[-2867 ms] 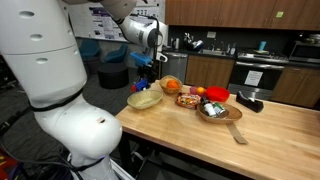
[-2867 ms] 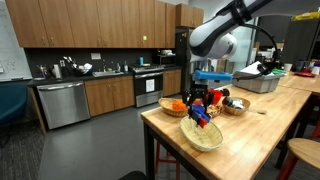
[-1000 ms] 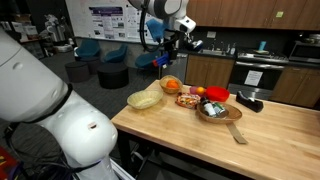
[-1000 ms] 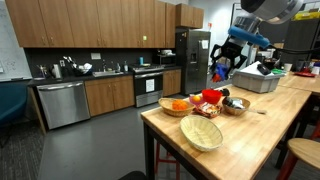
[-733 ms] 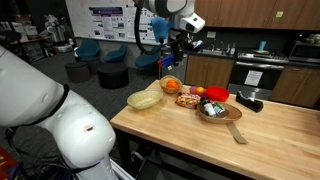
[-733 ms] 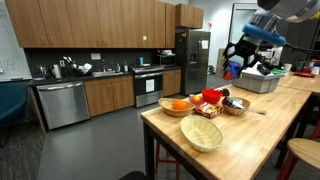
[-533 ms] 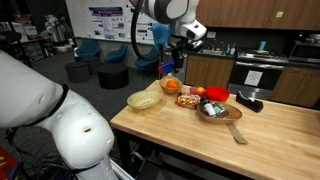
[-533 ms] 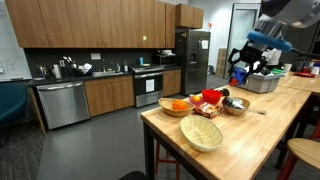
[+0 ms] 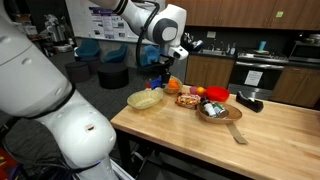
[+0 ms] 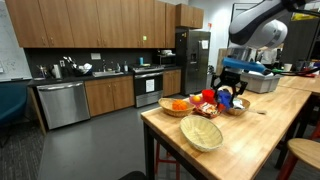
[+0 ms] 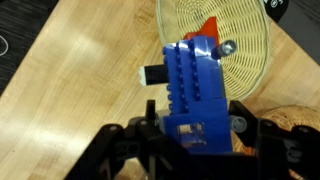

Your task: Move the toy car to the basket furthest from you

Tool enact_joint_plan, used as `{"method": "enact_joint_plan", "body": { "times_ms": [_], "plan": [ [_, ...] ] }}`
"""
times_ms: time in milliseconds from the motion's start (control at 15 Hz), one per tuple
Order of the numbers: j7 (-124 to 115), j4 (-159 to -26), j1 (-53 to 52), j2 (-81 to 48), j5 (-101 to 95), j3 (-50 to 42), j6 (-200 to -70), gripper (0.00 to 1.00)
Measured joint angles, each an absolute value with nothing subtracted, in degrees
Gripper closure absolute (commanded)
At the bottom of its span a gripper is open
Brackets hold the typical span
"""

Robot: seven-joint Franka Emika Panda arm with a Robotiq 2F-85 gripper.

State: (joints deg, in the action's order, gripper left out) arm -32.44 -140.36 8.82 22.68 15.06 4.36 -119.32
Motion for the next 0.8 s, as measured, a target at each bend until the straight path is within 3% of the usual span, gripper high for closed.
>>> {"method": "enact_joint_plan", "body": {
  "times_ms": [400, 800],
  "plan": [
    [-38.7, -125.5, 4.3, 10.7, 9.1, 7.5, -116.3, 0.53],
    [-40.0, -106.2, 3.5, 5.0, 5.4, 5.9, -103.0, 0.53]
  ]
}}
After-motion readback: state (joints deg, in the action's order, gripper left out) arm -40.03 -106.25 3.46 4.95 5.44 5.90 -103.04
